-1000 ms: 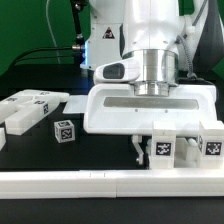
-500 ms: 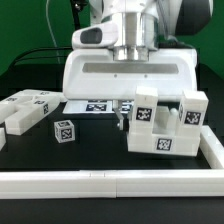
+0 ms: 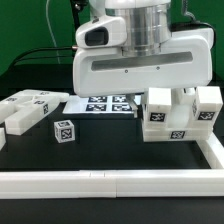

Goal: Assemble chair

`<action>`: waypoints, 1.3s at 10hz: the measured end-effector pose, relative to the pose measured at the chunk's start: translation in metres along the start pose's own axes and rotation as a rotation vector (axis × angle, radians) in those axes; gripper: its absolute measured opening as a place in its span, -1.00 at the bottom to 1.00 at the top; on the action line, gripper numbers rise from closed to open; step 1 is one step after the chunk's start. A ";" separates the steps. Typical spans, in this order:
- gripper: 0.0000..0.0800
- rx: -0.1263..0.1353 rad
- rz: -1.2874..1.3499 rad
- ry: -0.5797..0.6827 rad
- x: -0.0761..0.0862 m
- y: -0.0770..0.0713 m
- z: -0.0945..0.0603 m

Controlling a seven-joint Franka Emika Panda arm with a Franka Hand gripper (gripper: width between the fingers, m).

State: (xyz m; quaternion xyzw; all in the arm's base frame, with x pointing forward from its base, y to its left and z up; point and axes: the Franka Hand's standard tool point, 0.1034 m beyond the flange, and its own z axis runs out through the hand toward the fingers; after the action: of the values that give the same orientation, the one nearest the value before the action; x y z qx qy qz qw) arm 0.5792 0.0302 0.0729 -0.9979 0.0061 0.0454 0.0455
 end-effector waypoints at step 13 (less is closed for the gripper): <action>-0.93 0.043 0.183 -0.501 0.016 0.012 -0.006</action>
Offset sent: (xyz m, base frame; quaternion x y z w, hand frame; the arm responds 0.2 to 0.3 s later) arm 0.0190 -0.0284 0.0208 0.0253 -0.1975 0.0147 0.9799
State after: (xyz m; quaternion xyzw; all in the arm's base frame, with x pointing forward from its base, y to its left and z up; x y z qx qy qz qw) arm 0.5954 0.0172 0.0760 -0.9497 0.0857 0.2946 0.0626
